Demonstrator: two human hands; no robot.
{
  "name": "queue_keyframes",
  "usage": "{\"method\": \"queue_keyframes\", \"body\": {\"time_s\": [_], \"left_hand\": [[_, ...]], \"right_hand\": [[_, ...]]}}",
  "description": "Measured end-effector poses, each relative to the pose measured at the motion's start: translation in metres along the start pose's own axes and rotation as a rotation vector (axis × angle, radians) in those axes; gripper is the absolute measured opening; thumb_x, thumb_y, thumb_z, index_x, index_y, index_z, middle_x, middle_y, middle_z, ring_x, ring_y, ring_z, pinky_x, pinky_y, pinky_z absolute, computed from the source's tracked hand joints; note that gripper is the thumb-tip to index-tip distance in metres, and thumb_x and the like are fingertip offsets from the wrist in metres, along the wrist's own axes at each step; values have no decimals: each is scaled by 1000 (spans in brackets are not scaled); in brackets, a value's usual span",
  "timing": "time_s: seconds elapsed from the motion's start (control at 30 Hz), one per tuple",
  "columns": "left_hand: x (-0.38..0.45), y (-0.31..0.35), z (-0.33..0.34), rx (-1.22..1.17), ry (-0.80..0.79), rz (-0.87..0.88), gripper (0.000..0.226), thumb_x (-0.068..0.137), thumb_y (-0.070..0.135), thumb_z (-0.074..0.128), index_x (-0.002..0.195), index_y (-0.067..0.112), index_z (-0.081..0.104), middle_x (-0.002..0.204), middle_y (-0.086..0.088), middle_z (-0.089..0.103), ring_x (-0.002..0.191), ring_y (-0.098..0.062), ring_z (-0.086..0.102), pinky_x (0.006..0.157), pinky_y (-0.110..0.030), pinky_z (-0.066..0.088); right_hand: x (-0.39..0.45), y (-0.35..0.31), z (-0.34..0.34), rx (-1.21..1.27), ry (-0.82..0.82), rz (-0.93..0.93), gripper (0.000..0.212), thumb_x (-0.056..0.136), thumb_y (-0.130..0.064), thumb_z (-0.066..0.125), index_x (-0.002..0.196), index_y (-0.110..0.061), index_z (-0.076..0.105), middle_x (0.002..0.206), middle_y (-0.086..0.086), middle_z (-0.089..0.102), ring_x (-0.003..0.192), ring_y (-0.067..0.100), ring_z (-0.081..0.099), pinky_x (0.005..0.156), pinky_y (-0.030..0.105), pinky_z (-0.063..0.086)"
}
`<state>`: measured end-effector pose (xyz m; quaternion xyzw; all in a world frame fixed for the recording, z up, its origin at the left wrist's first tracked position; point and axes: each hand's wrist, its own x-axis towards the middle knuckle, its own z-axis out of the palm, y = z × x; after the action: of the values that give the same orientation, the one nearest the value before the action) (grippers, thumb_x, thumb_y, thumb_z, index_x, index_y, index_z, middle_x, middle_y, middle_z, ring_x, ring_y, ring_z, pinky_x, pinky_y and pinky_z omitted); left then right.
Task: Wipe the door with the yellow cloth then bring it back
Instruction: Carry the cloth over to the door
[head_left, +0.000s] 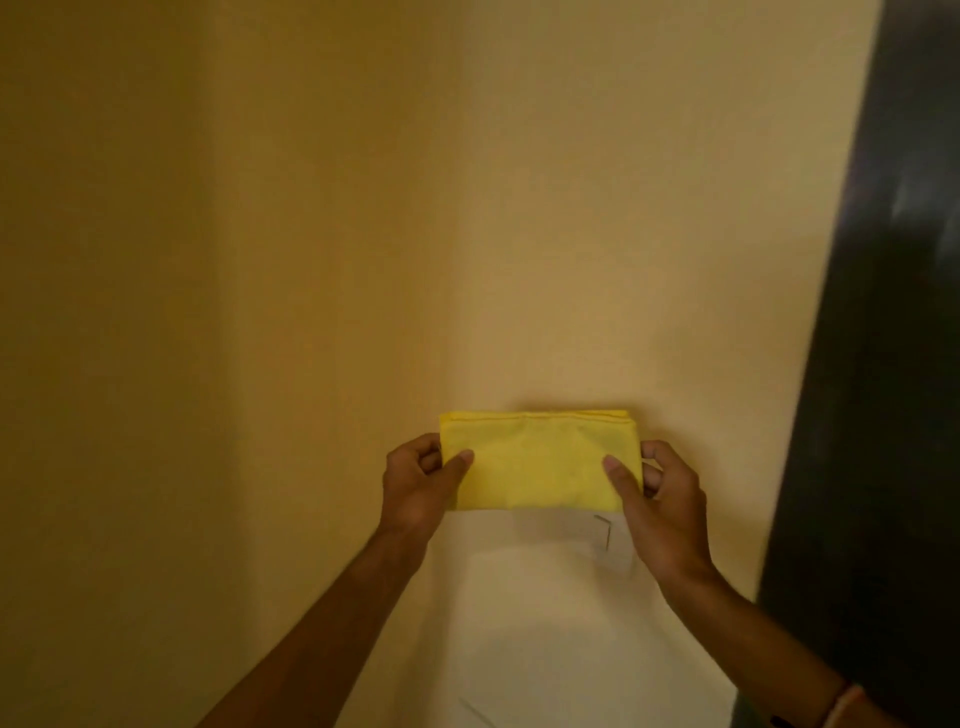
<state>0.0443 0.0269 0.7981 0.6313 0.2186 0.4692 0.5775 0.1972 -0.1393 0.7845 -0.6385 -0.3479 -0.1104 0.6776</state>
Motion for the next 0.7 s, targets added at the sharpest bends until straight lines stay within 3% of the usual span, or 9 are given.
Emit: {"method": "queue_keyframes", "body": {"time_s": [0.3, 0.47, 0.57, 0.7], "left_hand": [[16, 89, 39, -63, -96, 153, 7, 87, 11, 70, 86, 18, 70, 88, -6, 75, 76, -15, 67, 62, -26, 50], [20, 130, 75, -102, -161, 218, 8, 86, 13, 71, 85, 21, 71, 90, -5, 76, 80, -16, 69, 68, -30, 53], [21, 149, 99, -128, -208, 248, 5, 86, 14, 72, 88, 19, 72, 91, -5, 77, 82, -17, 70, 64, -25, 53], [17, 173, 133, -166, -278, 278, 7, 86, 13, 71, 93, 13, 72, 100, -14, 75, 90, -23, 68, 74, -35, 51]], "right_hand": [[54, -72, -46, 32, 115, -94, 16, 90, -23, 67, 104, -17, 61, 93, 6, 73, 81, 10, 69, 56, 7, 49], [77, -105, -87, 18, 188, -163, 14, 88, -18, 69, 99, -13, 62, 84, -3, 73, 67, -7, 68, 56, 11, 52], [87, -124, -115, -12, 245, -199, 11, 87, -19, 70, 95, -17, 64, 84, -7, 72, 68, -11, 67, 56, 10, 52], [91, -147, -150, -55, 315, -247, 13, 87, -19, 70, 95, -24, 61, 83, -15, 66, 68, -10, 66, 55, 8, 51]]}}
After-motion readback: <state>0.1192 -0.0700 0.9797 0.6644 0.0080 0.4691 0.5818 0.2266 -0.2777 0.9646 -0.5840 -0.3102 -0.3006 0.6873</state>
